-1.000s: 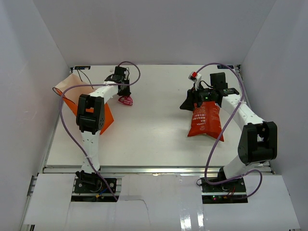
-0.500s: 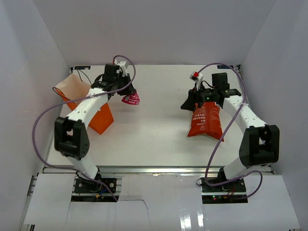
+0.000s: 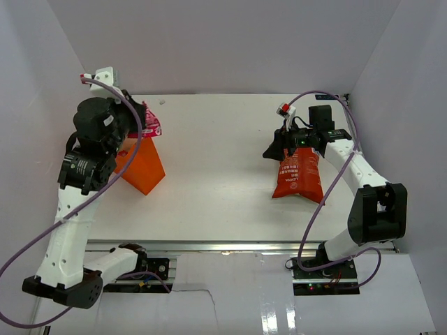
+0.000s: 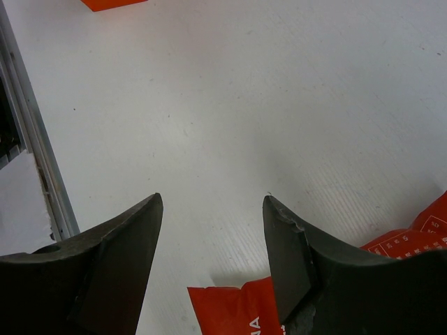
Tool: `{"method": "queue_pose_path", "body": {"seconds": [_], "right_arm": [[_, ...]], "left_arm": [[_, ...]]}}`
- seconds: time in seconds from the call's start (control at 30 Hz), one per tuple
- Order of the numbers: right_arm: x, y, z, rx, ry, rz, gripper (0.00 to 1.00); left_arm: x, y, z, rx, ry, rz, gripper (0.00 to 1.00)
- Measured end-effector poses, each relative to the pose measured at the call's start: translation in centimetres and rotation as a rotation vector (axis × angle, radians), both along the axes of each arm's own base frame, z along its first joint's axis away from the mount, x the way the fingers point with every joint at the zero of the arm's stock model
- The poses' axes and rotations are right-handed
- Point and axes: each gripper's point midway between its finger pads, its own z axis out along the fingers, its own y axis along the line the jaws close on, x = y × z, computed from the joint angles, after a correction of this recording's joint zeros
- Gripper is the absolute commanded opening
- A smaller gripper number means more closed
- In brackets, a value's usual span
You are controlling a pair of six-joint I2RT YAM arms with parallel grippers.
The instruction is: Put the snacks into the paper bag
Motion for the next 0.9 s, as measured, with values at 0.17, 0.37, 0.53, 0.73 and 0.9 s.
{"method": "queue_pose_path", "body": {"seconds": [0.17, 0.37, 0.53, 0.73, 0.9], "right_arm": [[0.0, 0.0, 0.0, 0.000, 0.000, 0.000, 0.65], [-0.1, 0.0, 0.4, 0.000, -0.012, -0.002, 0.66], [-0.3, -0.2, 1.6, 0.003, -0.048, -0.006, 0.66], [-0.3, -0.7, 2.6, 0.005, -0.078, -0.022, 0.66], [0.8, -2.3, 1.7, -0.058, -0.062, -0.123, 0.90]], "left_arm": [[-1.4, 5.4, -0.8, 0.136, 0.023, 0.237, 0.18], [0.2, 9.4, -3.9, 0.295, 0.113, 0.392, 0.18], [2.8, 11.2, -6.9, 0.362, 0.186, 0.438, 0.17], [4.7, 12.7, -9.6, 0.384, 0.236, 0.474, 0.70], [5.0, 12.4, -9.6, 0.338, 0.226, 0.464, 0.98]]}}
